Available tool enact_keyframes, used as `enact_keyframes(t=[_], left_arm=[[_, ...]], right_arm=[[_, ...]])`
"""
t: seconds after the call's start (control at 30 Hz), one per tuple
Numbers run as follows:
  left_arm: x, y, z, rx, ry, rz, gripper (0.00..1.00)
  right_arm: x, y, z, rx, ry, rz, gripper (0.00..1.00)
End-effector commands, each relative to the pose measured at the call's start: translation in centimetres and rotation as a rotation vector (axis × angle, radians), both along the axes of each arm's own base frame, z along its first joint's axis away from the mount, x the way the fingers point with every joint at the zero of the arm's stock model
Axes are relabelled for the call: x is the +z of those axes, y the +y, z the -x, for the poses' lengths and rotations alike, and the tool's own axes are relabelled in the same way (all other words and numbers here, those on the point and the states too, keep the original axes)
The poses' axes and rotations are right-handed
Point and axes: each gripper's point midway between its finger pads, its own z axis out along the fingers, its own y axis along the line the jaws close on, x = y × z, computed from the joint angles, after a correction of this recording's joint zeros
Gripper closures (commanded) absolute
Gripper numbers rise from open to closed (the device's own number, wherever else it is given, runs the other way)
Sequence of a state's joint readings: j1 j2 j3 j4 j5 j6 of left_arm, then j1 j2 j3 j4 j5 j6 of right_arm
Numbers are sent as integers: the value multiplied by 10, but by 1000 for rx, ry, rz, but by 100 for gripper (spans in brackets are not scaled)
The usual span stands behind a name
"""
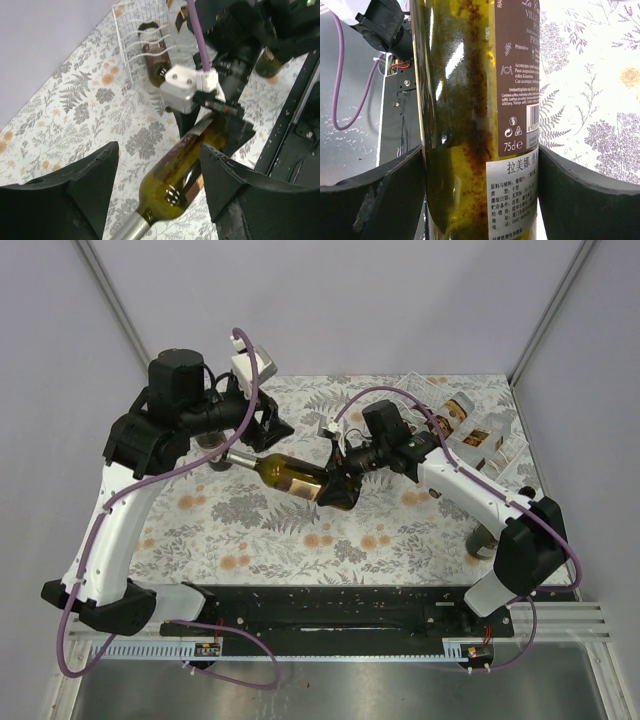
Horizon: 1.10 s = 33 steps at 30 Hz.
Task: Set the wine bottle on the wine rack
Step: Pick up the wine bottle from the center of the board.
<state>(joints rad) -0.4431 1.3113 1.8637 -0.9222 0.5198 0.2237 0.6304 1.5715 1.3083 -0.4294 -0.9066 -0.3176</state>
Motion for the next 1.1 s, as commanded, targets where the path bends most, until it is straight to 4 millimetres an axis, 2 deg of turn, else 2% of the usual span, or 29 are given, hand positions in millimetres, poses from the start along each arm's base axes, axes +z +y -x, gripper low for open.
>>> enact_keyframes(t=[0.0, 0.1, 0.27, 0.43, 0.53, 0.6, 0.73, 0.8, 1.07], left_arm=[[-10, 14, 9, -19, -83, -88, 32], [-32, 28, 9, -21, -118, -201, 32], [-57, 51, 29, -139, -206, -418, 18], [-75, 68, 46, -299, -308, -617, 11], [-85, 68, 48, -359, -371, -692, 9], [-92, 68, 42, -372, -402, -747, 8], [-106, 57, 35, -439, -441, -799, 7], [-111, 49, 31, -462, -448, -809, 7], [-140, 38, 11, -478, -419, -893, 9]], right_arm=[[56, -3, -10, 5, -149, -102, 100], [55, -10, -12, -9, -153, -85, 100], [52, -18, -8, -4, -150, -35, 100], [53, -25, -1, 0, -144, -6, 100], [54, -27, 3, 0, -126, 2, 100], [55, -27, 5, 9, -115, 2, 100], [56, -28, 10, 24, -95, 4, 100], [58, -28, 11, 26, -92, 0, 100], [60, -30, 15, 29, -96, -6, 100]])
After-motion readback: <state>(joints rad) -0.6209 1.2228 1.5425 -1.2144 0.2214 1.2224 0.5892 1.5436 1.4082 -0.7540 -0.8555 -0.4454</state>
